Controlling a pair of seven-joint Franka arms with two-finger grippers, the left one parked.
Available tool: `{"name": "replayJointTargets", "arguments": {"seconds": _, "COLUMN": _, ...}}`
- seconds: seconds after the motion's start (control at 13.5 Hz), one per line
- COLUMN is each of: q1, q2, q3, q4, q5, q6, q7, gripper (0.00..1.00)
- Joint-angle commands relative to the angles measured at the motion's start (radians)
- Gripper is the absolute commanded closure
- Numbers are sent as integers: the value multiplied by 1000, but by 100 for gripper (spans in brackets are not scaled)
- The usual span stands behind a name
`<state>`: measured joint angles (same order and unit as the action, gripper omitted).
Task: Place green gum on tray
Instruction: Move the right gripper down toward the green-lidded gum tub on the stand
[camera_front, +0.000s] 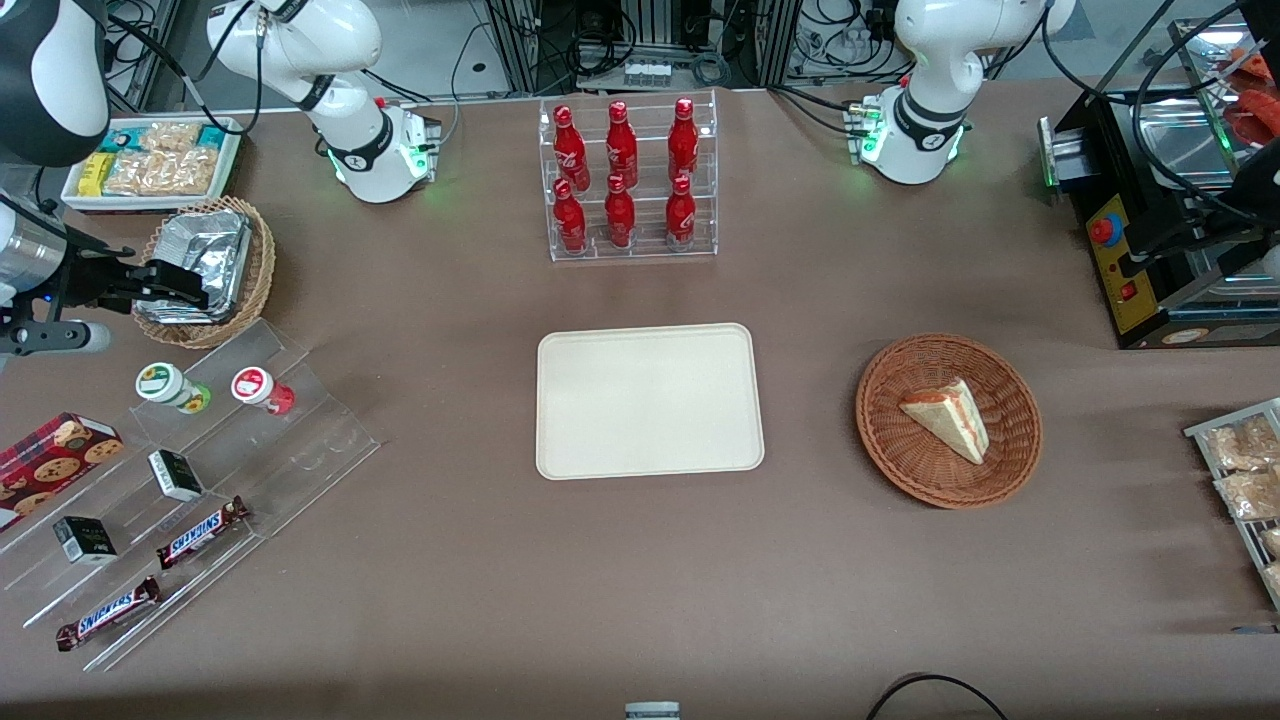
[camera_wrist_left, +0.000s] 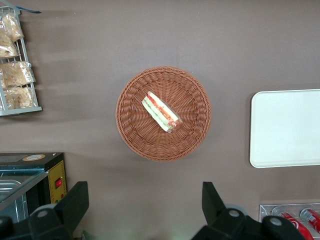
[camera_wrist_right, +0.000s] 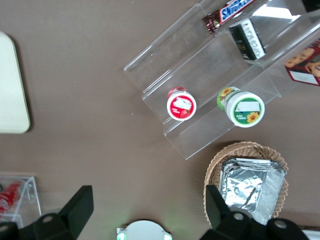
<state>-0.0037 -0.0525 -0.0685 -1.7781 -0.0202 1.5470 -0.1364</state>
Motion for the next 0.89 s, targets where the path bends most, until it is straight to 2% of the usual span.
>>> {"name": "replayJointTargets", "arguments": {"seconds": 0.0, "q1": -34, "q2": -7, "q3": -5, "q4": -73, "q5": -12, "q6": 82, "q7": -124, "gripper": 0}}
{"name": "replayJointTargets", "arguments": {"seconds": 0.22, "q1": -65, "q2": -9, "q3": -11, "q4": -131, "q5": -20, "q6": 175, "q7": -292, "gripper": 0}}
{"name": "replayJointTargets", "arguments": {"seconds": 0.52, "q1": -157, "q2": 6, "q3": -11, "q4": -240, "q5": -20, "q6": 368, "q7": -615, "gripper": 0}}
{"name": "replayJointTargets", "arguments": {"seconds": 0.81, "q1": -197, "q2": 45, "q3": -11, "q4": -276, "q5": -18, "q6": 475, "q7": -759, "gripper": 0}}
